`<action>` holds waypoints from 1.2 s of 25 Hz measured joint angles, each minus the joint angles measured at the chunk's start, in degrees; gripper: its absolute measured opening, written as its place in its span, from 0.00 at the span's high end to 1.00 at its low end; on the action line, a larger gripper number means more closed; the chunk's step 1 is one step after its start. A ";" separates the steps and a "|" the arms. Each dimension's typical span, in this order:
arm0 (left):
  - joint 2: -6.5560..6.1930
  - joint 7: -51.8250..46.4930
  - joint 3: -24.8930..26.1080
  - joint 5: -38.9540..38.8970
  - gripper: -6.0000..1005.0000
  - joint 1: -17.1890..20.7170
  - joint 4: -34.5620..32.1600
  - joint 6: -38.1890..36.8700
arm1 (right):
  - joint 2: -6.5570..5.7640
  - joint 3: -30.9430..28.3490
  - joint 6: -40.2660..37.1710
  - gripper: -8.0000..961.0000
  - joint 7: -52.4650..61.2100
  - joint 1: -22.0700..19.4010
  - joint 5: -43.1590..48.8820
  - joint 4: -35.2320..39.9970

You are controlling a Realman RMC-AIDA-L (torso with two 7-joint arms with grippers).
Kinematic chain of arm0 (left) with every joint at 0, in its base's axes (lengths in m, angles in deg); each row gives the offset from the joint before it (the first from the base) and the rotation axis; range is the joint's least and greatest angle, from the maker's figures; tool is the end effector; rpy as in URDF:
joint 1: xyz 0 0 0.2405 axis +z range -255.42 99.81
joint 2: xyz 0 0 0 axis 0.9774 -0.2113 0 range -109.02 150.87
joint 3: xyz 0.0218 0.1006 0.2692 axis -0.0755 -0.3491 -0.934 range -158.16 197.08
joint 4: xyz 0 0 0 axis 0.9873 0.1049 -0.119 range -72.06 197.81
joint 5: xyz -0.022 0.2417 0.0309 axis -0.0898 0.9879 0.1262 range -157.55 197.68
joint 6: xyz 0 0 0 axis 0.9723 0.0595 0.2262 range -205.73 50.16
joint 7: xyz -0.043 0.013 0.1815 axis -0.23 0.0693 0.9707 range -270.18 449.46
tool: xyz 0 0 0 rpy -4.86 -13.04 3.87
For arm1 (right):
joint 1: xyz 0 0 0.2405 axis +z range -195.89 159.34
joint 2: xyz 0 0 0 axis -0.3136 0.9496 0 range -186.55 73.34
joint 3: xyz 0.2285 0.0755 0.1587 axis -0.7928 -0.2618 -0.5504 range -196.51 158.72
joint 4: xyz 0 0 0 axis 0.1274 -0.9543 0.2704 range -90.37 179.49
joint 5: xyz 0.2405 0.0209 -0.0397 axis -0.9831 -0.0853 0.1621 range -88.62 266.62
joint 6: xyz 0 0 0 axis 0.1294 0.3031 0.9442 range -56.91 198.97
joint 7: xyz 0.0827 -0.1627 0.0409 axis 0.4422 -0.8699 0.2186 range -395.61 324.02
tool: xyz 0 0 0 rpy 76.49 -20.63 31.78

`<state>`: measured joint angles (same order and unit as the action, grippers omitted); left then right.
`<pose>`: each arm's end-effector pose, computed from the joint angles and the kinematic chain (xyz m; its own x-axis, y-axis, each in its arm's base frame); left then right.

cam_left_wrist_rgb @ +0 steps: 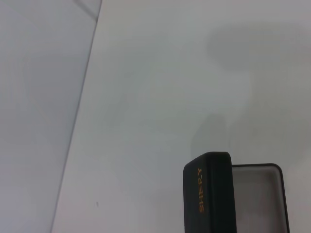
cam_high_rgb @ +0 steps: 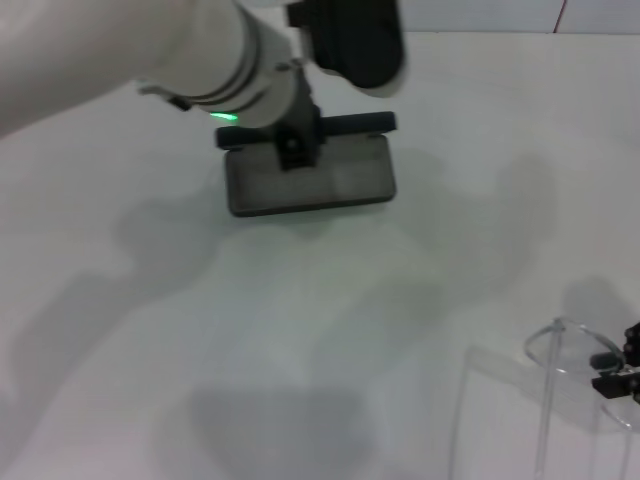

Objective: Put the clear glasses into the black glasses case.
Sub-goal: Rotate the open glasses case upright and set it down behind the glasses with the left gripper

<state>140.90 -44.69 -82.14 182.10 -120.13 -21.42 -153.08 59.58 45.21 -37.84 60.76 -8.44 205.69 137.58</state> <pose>-0.0995 0.4377 -0.0986 0.8688 -0.0190 -0.4949 -0.2675 -0.8590 -0.4366 0.2497 0.2851 0.0286 0.9950 -0.0966 -0.0239 -0.0985 -0.9905 -0.0958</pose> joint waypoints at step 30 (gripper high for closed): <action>0.44 3.49 -3.25 -10.72 0.73 -9.98 15.46 6.30 | -0.26 -4.78 -0.71 0.87 -3.40 -0.39 -2.08 -3.22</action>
<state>141.34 -41.19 -85.39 171.39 -130.11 -5.96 -146.77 59.32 40.44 -38.55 57.36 -8.83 203.61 134.36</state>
